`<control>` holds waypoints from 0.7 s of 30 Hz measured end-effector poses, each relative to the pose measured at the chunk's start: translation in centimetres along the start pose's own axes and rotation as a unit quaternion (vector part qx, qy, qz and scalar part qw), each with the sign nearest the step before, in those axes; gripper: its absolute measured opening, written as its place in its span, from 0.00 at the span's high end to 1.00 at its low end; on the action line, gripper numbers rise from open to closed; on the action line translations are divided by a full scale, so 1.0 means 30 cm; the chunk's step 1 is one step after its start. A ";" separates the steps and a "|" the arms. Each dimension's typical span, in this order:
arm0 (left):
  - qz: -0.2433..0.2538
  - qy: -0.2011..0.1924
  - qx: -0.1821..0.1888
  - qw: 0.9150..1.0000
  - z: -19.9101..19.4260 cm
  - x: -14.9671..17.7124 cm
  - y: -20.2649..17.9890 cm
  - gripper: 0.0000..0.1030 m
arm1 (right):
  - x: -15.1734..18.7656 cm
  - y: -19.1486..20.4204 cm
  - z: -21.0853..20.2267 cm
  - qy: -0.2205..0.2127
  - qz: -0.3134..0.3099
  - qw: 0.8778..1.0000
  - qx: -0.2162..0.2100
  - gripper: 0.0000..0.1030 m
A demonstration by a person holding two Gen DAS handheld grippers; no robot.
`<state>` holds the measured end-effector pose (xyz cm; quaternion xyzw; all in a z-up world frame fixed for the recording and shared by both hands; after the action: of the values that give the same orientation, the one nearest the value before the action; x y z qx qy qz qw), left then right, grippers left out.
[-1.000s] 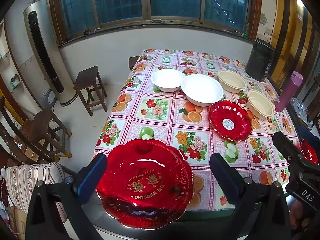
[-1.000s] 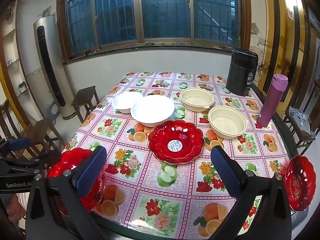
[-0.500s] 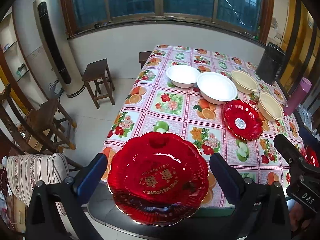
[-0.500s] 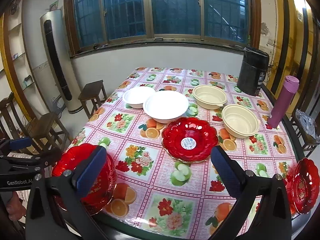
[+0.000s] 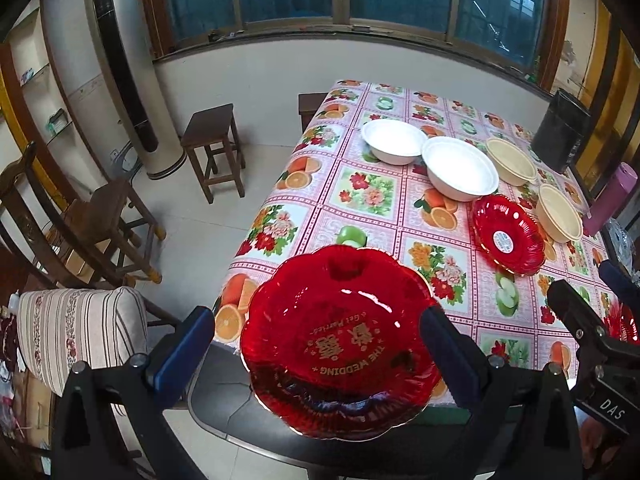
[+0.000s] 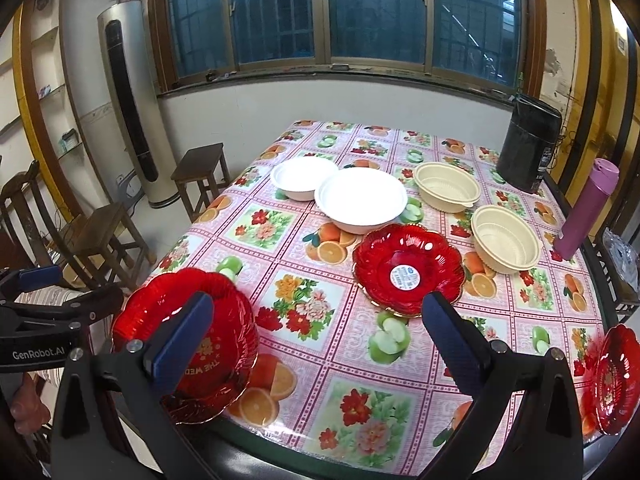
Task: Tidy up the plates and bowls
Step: 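Hold the large red wedding plate steady in the left tool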
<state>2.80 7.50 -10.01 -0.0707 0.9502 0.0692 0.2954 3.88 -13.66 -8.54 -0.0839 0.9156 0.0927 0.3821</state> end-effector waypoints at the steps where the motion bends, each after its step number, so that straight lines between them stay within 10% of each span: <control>1: -0.001 0.002 -0.001 1.000 0.002 0.004 0.003 0.00 | 0.005 0.005 0.003 0.003 -0.001 1.000 -0.001 0.00; 21: 0.002 0.004 0.004 1.000 0.010 0.012 -0.006 0.00 | 0.033 0.024 0.008 0.015 -0.010 1.000 -0.003 0.00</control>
<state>2.70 7.33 -10.47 -0.0677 0.9519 0.0662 0.2915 3.20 -12.98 -9.34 -0.0951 0.9200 0.0906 0.3693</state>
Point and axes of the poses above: each gripper's, at about its wrist camera, not at the fingertips, and z roughly the way its jaws point, y to its left, x to its underside, the point moved 6 cm from there along z, roughly the way its jaws point, and after that the axes turned 5 degrees about -x, right-handed, at the moved point
